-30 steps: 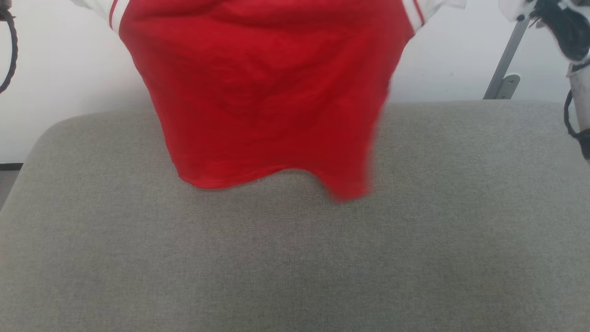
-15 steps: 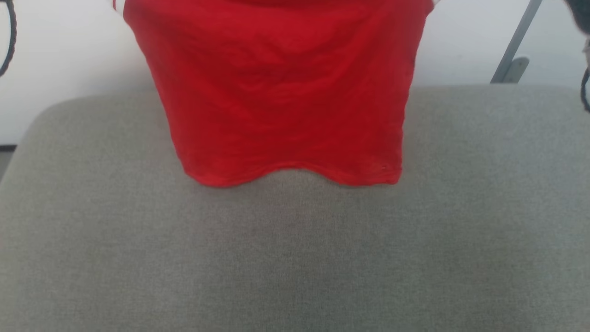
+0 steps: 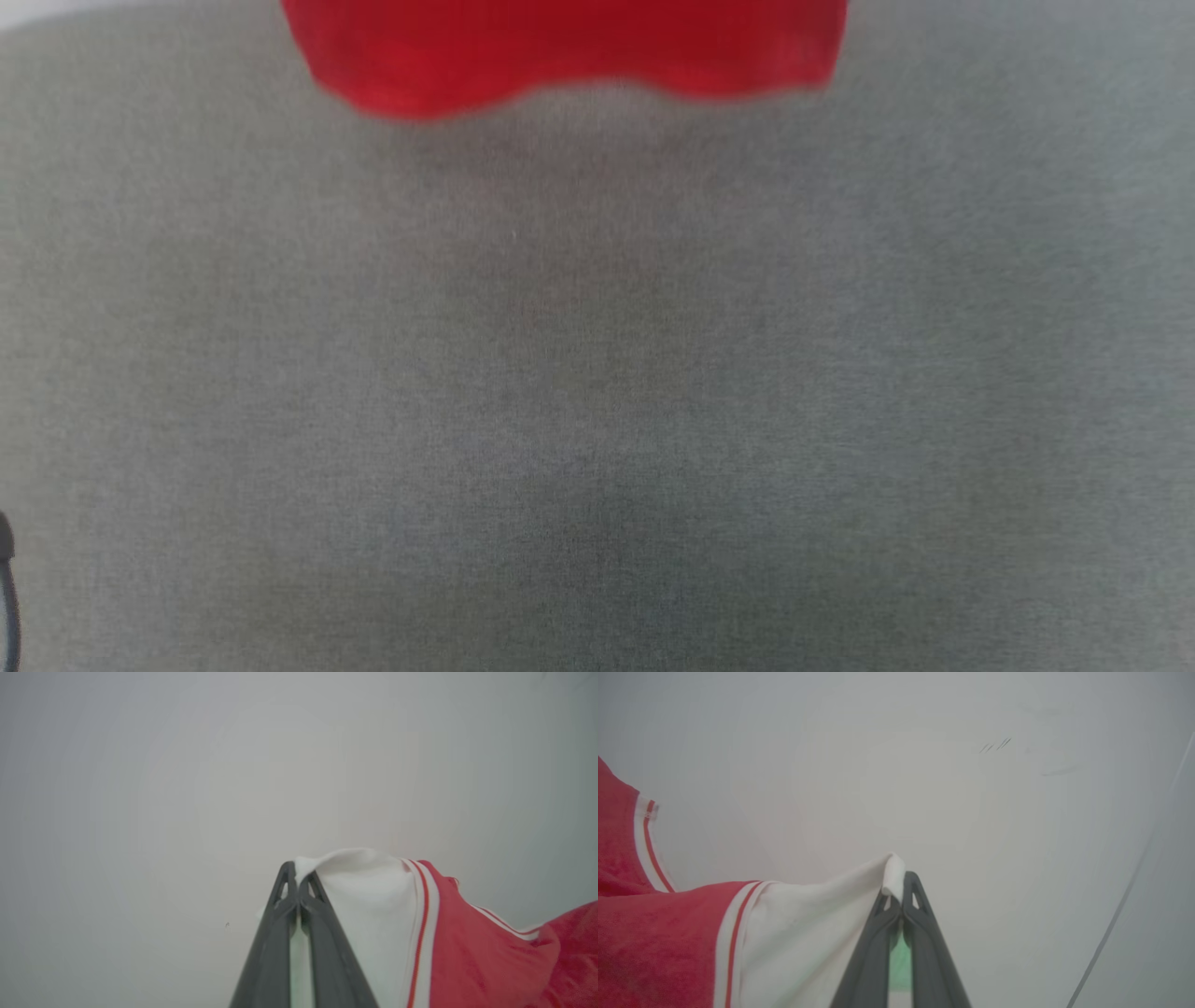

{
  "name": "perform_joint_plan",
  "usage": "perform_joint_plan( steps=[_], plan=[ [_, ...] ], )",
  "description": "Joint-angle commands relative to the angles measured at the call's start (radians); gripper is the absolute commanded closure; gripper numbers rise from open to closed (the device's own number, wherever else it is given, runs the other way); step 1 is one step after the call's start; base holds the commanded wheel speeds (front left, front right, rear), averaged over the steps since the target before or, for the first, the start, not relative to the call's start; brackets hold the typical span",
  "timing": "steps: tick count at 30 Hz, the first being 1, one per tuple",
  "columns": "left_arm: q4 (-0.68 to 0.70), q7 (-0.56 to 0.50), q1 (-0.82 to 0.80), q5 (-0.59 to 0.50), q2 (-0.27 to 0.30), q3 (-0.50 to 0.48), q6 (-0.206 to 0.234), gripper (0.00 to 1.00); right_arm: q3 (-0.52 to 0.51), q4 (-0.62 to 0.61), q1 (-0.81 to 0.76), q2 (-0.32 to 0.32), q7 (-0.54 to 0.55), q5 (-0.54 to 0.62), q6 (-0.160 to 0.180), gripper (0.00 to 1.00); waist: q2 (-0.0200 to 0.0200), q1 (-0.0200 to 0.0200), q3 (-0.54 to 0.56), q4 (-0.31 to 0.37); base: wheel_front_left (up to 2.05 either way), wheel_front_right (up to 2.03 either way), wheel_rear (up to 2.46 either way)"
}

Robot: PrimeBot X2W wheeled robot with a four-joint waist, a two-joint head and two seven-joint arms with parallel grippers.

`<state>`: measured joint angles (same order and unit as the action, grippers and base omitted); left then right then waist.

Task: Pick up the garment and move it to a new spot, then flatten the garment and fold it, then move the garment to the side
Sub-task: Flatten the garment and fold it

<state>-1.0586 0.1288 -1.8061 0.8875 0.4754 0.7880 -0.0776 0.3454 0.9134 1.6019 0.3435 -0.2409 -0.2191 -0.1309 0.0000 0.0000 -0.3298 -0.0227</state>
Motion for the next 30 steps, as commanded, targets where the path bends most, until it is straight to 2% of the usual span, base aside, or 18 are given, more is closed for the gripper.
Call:
perform_joint_plan(
  steps=[1,5,9,13,21,25,30],
  plan=[
    [-0.017,0.072,-0.030,-0.013,-0.009,-0.009,0.008,1.00,-0.013,0.002,0.030,0.000,-0.020,0.058,0.000,1.00,0.0000,0.0000,-0.068,-0.015,0.00,0.00,0.00],
    [-0.013,0.125,-0.044,-0.025,-0.027,-0.022,-0.007,1.00,-0.024,-0.057,0.037,0.008,-0.025,0.137,0.000,1.00,0.0000,0.0000,-0.090,-0.028,0.00,0.00,0.00],
    [-0.035,0.135,0.041,-0.015,-0.054,-0.023,-0.034,1.00,-0.021,-0.049,-0.057,0.014,-0.023,0.162,0.000,1.00,0.0000,0.0000,-0.082,-0.045,0.00,0.00,0.00],
    [-0.072,0.128,0.135,0.011,-0.071,-0.005,-0.048,1.00,-0.014,-0.010,-0.143,-0.002,-0.024,0.085,0.000,1.00,0.0000,0.0000,-0.055,-0.052,0.00,0.00,0.00],
    [-0.161,-0.014,0.345,0.029,-0.102,0.047,-0.052,1.00,0.059,0.051,-0.370,-0.011,0.005,-0.097,0.000,1.00,0.0000,0.0000,0.027,-0.062,0.00,0.00,0.00],
    [-0.170,-0.091,0.469,0.043,-0.110,0.074,-0.053,1.00,0.106,0.014,-0.509,-0.002,0.041,-0.202,0.000,1.00,0.0000,0.0000,0.074,-0.061,0.00,0.00,0.00],
    [-0.134,-0.175,0.633,0.084,-0.101,0.096,-0.053,1.00,0.162,-0.089,-0.698,0.043,0.101,-0.307,0.000,1.00,0.0000,0.0000,0.120,-0.062,0.00,0.00,0.00]
  ],
)
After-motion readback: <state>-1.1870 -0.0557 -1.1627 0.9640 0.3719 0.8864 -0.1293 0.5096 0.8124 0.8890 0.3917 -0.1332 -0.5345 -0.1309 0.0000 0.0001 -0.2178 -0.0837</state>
